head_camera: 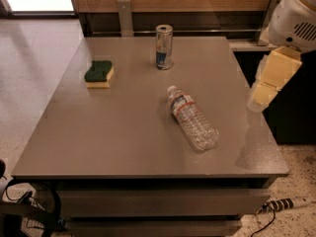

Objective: Place water bottle upright

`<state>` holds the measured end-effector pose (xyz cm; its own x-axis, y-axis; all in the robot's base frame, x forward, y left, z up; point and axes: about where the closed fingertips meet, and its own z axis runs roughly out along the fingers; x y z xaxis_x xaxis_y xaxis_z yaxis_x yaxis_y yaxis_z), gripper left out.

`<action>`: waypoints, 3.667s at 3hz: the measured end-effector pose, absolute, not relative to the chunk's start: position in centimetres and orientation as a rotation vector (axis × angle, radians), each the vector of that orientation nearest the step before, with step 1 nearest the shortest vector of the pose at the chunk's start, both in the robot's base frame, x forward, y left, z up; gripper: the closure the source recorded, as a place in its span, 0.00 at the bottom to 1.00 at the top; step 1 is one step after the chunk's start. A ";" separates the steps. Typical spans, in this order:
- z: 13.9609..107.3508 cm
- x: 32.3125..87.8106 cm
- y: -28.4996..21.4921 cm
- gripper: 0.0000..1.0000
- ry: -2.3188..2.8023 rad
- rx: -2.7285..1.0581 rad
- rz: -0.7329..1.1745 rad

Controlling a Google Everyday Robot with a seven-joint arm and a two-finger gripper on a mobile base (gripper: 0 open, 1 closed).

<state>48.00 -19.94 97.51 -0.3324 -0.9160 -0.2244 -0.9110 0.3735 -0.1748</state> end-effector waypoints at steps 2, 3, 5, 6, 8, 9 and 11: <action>93.8 51.2 -15.3 0.00 2.681 -1.288 -0.028; 92.4 51.3 -13.8 0.00 2.820 -1.054 -0.050; 90.9 52.9 -13.8 0.00 2.919 -0.852 0.077; 89.5 53.6 -13.1 0.00 3.002 -0.716 0.142; 88.5 52.3 -10.5 0.00 3.056 -0.584 0.106; 87.2 52.1 -9.4 0.00 3.050 -0.625 0.062; 84.2 51.7 -8.7 0.02 2.997 -0.735 0.010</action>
Offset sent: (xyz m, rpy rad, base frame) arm 0.0213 0.0645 -0.0518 0.0236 0.2348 -0.8215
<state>51.68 -8.74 84.16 -0.8851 -0.4621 -0.0559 -0.4624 0.8866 -0.0073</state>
